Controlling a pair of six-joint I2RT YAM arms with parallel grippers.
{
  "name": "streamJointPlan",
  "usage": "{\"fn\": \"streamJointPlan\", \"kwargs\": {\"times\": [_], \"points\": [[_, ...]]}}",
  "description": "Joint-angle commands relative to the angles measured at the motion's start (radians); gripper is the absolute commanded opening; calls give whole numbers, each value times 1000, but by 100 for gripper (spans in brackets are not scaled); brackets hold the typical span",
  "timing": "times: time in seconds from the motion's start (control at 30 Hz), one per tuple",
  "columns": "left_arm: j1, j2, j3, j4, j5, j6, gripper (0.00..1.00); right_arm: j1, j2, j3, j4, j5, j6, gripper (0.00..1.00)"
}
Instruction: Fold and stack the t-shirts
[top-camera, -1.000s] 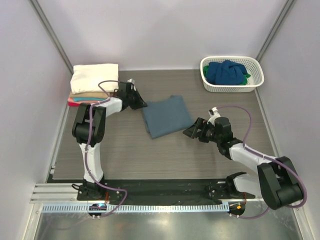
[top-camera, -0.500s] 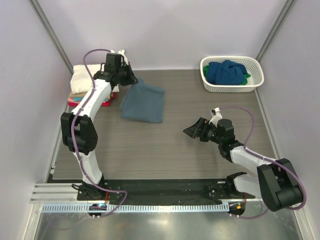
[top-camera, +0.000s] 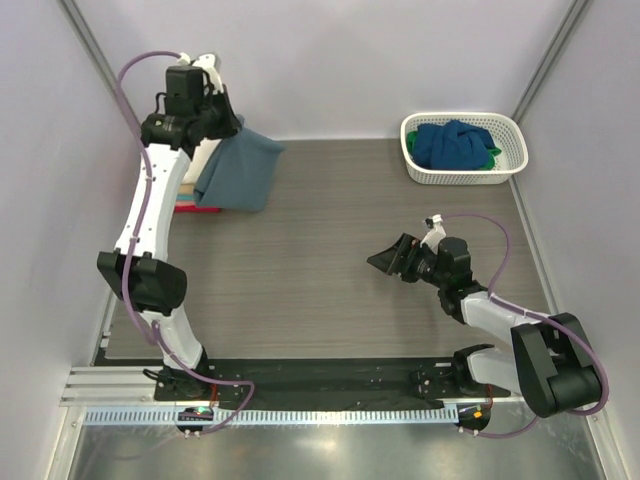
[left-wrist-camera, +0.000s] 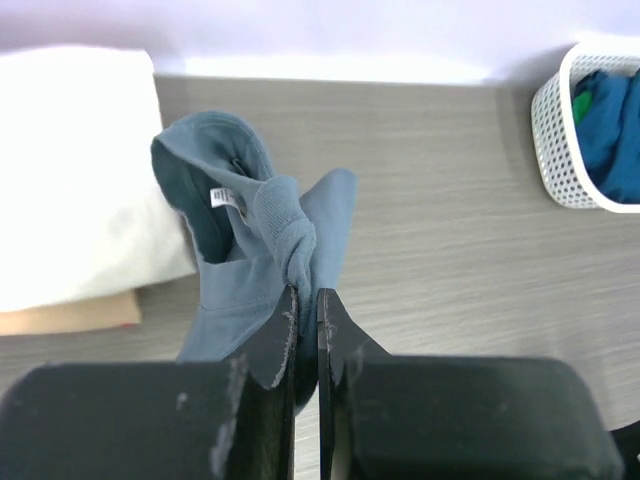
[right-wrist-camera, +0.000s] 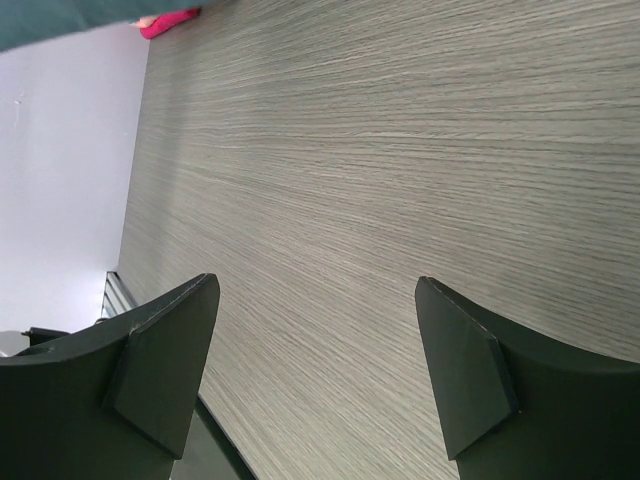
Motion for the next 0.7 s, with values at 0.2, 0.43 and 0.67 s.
{"fn": "streamJointPlan", "kwargs": {"times": [0.2,0.43,0.67], "points": [[74,-42,210,-47,24,59,0,-7,12,-4,78,-22,12,86],[143,14,349,-70,79,53,0,-8,23,-3,85,-30,14,86],[216,49,358,-39,154,50,0,-8,32,0,88,-34,15,85]]}}
